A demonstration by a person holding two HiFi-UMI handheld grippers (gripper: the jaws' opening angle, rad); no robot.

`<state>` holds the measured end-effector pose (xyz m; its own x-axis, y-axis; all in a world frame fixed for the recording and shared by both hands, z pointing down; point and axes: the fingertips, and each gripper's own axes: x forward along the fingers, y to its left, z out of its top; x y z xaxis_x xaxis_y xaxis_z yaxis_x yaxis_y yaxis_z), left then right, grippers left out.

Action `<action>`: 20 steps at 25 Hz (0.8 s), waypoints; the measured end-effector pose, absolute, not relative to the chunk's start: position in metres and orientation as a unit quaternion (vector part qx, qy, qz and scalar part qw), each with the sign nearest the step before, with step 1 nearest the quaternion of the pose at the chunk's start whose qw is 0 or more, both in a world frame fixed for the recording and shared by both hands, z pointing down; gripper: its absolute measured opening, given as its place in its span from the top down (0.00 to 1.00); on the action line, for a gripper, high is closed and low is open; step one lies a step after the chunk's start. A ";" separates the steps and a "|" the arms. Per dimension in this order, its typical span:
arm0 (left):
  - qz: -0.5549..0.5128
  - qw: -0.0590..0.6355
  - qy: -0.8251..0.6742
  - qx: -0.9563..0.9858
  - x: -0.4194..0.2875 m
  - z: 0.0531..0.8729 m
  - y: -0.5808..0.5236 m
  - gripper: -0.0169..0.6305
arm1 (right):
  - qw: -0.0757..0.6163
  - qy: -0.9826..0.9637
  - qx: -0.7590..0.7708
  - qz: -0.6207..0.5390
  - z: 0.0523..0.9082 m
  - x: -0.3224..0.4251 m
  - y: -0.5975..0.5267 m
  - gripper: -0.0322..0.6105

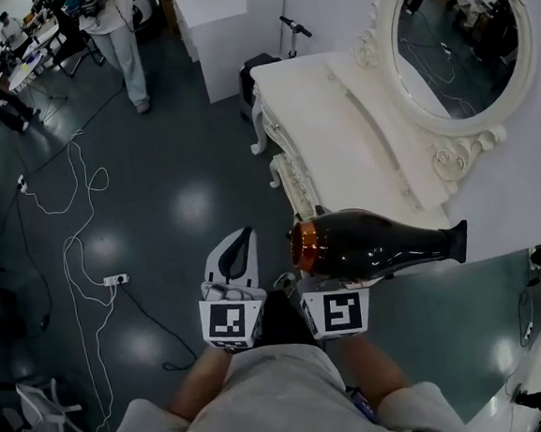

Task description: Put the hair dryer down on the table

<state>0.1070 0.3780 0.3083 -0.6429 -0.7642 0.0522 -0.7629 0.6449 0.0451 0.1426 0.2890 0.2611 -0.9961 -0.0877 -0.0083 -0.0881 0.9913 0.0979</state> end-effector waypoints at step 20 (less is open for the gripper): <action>0.018 0.074 -0.863 0.499 -0.005 0.332 0.201 0.96 | -0.028 0.991 -0.131 0.013 0.289 0.050 0.134 0.74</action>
<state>-0.0051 0.2007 0.3317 -0.4914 -0.8585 0.1464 -0.8640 0.5017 0.0423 0.0501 0.1340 0.2888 -0.9641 -0.2604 0.0513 -0.2589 0.9653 0.0339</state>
